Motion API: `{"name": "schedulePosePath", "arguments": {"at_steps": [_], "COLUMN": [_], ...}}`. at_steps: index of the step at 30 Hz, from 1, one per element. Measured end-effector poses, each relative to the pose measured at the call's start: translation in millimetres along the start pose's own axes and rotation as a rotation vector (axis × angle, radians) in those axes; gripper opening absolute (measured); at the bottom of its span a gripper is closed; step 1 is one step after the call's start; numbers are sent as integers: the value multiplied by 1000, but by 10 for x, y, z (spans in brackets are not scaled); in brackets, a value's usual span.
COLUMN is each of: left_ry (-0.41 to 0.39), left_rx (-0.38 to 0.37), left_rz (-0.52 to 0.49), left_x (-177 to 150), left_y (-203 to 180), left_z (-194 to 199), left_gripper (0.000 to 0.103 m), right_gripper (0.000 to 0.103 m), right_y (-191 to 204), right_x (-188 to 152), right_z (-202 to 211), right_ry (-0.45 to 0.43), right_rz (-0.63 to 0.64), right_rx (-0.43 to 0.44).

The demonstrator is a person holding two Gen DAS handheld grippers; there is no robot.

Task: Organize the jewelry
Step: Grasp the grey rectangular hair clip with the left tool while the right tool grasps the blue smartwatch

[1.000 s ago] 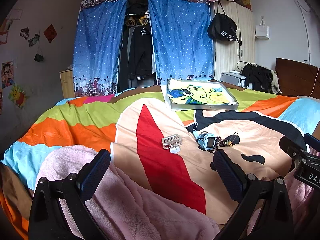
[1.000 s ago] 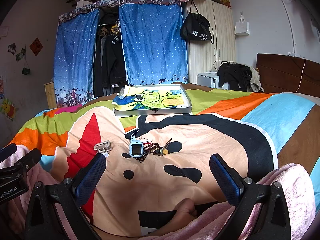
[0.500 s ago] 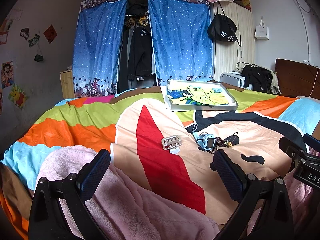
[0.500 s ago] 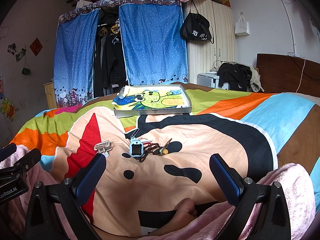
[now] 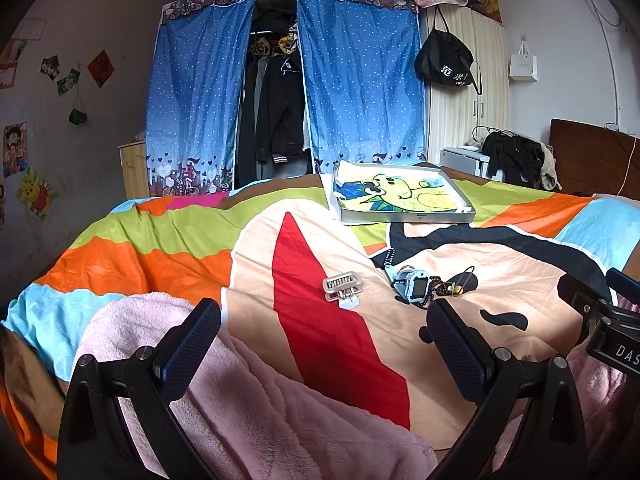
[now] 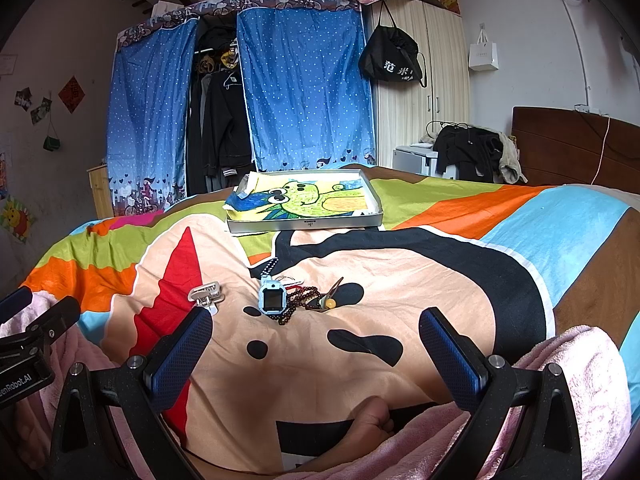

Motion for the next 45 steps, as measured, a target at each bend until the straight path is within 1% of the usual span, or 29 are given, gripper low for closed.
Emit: {"name": "schedulePosePath", "arguments": {"at_steps": [12,18,33,35,38,39,42,45], "left_ry": [-3,0,14,20,47,71,146,222], "left_rx": [-4,-5,-16,-16,-21,-26,-51,-88], "left_rz": [2,2,3,4,4,7,16,-18], "left_x": [45,38,-5,-25,-26,-20,11,72], "left_y": [-2,-15,-8,-6,-7,-5,13,15], "left_z": [24,29,-16,-39,-102,-153,-324,-551], "left_gripper": [101,101,101,101,101,101,101,101], "right_gripper": [103,103,103,103,103,103,103,103], "right_y": [1,32,-33,-20,-31,-35,-32,-79], "right_x": [1,-10,38,-3,-8,3,9,23], "right_z": [4,-11,43,-15,-24,-20,-118,-239], "right_ry": [-1,0,5,5,16,20,70,133], "right_rz": [-3,-4,-4,-4,-5,-7,-18,-47], "right_rx": [0,-1,-1,-1,-1,-4,-13,6]}}
Point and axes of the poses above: each gripper's, at about its wrist camera, not at the fingertips, and z roughly against the way its jaws point, y to its left, x to its top, the point moved 3 cm from there along -z, roughly the way its jaws point, and after that the axes turned 5 degrees about -y, right-handed, at the moved point
